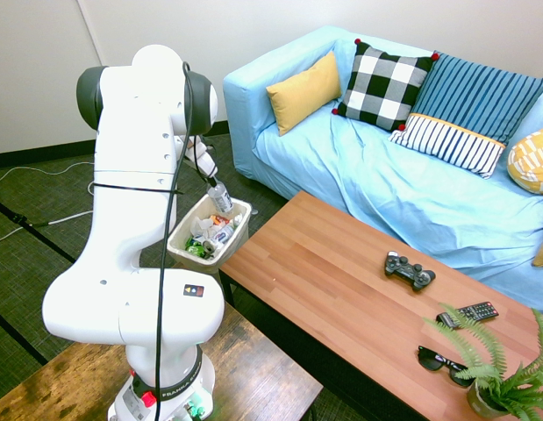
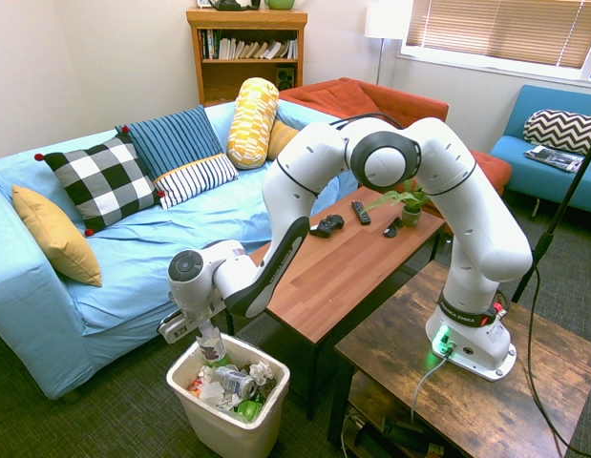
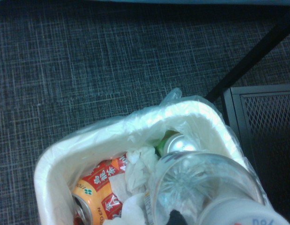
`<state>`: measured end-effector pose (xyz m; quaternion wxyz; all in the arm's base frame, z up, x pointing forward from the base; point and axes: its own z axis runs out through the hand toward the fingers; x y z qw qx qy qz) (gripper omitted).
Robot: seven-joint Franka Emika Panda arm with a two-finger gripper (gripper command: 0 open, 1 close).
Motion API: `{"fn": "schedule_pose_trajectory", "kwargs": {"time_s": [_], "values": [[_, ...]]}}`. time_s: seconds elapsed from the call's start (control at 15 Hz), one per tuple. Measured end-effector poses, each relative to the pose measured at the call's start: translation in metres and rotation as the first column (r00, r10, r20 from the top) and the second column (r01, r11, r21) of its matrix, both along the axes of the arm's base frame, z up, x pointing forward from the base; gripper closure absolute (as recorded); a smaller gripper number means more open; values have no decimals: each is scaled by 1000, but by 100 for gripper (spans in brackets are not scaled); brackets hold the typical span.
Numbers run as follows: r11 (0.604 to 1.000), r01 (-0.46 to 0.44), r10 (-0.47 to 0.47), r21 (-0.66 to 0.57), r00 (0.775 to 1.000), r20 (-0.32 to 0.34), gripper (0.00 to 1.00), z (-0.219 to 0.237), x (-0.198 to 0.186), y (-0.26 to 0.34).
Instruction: Throw the bottle in the trash bin
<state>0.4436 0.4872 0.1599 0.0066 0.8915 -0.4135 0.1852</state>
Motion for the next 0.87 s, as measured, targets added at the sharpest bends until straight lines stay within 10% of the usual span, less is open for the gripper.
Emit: {"fn": "schedule_pose_trajectory", "kwargs": {"time_s": [0.87], "values": [[999,51,-51,11,998,26,0,-9,19,-12]]}}
